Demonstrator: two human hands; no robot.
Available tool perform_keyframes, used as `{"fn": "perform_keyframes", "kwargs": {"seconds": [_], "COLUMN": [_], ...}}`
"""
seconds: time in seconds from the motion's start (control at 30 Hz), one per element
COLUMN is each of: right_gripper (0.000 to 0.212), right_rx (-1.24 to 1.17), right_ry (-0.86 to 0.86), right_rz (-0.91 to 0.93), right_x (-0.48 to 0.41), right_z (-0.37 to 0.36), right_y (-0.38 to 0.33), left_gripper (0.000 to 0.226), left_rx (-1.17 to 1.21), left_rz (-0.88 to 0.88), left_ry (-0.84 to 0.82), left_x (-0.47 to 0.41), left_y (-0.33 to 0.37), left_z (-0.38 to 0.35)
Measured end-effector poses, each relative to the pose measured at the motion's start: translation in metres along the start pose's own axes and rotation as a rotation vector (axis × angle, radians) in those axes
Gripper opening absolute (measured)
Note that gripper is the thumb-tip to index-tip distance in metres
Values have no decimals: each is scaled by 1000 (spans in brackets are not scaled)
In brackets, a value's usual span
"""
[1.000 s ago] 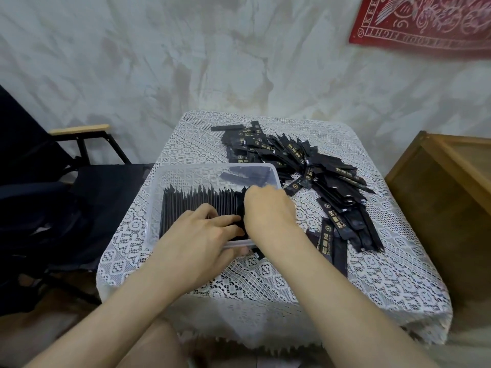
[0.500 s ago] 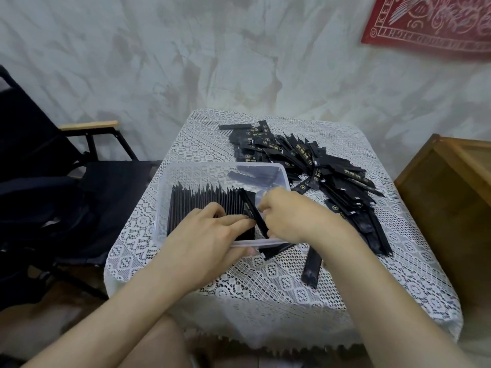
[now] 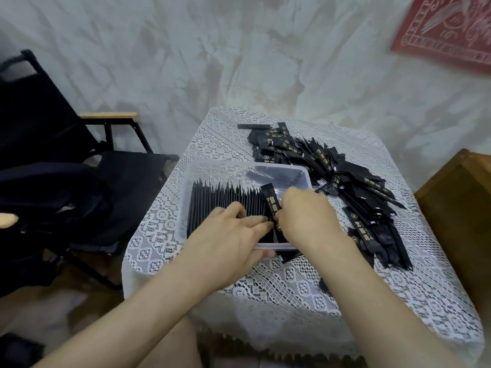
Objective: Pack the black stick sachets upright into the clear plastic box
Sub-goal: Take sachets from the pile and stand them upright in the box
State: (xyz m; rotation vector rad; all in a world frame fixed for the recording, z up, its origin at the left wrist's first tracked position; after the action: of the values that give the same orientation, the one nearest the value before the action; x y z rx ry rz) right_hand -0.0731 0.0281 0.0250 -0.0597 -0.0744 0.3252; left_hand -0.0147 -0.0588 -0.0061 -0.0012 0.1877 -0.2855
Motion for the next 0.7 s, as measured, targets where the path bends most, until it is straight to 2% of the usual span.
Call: {"fn": "perform_keyframes", "kwargs": {"seconds": [0.13, 0.23, 0.47, 0.57, 0.7], "right_gripper": [17, 5, 16, 8, 9], "right_rx": [13, -4, -58, -113, -270], "right_ry": [4, -5, -45, -74, -156], "right_rz": [-46, -71, -53, -21, -16], "right_x": [-1, 2, 2, 0, 1], "right_z": [0, -2, -11, -15, -25], "right_y": [0, 3, 3, 2, 5], "left_gripper": [68, 63, 61, 60, 55], "left_rx": [34, 41, 35, 40, 41], "left_rz": [11, 3, 10, 17, 12], "left_ry": [17, 62, 39, 22, 26], "left_x": [2, 4, 4, 4, 4], "left_y": [1, 3, 2, 2, 2], "left_z": [1, 4, 3, 2, 3]}}
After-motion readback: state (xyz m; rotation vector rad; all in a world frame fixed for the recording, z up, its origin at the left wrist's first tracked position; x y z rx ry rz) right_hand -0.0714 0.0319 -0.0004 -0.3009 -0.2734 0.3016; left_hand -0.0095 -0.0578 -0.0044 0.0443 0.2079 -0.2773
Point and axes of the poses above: each hand's wrist, its own x-axis away from the middle knuckle, its own z-axis out of the back of the hand, y = z × x, the point moved 10 cm from there along -x, towards the middle knuckle, and after that the axes turned 10 degrees about z, right-handed, at the moved point
